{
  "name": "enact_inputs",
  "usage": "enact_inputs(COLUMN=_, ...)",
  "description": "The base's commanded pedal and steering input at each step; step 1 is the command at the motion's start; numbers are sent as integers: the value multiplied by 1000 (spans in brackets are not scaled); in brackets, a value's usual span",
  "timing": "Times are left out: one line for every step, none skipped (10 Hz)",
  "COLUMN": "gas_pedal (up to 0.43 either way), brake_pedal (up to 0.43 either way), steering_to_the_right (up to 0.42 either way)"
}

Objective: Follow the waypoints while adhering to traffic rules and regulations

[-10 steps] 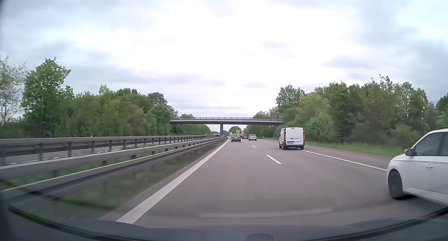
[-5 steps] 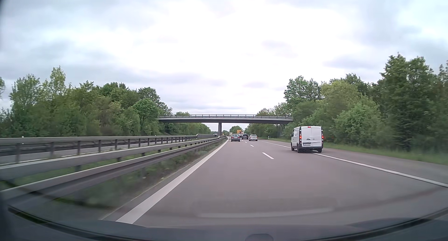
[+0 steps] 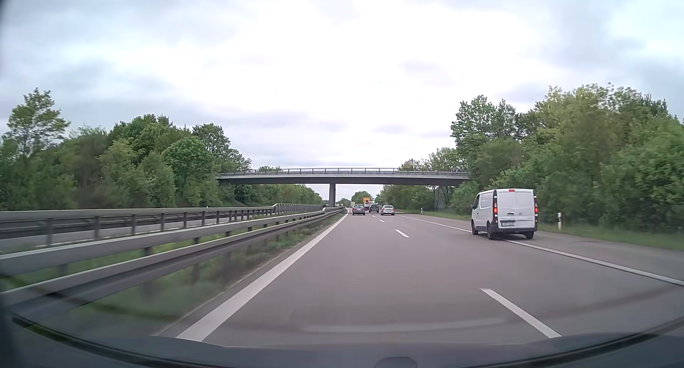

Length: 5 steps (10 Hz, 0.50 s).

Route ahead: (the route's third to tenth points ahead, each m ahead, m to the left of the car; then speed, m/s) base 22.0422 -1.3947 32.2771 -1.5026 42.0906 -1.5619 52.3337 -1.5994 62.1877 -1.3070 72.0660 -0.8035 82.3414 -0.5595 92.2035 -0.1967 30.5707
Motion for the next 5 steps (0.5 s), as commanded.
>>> enact_inputs(gas_pedal=220, brake_pedal=0, steering_to_the_right=0)
enact_inputs(gas_pedal=220, brake_pedal=0, steering_to_the_right=0)
enact_inputs(gas_pedal=220, brake_pedal=0, steering_to_the_right=0)
enact_inputs(gas_pedal=220, brake_pedal=0, steering_to_the_right=0)
enact_inputs(gas_pedal=220, brake_pedal=0, steering_to_the_right=0)
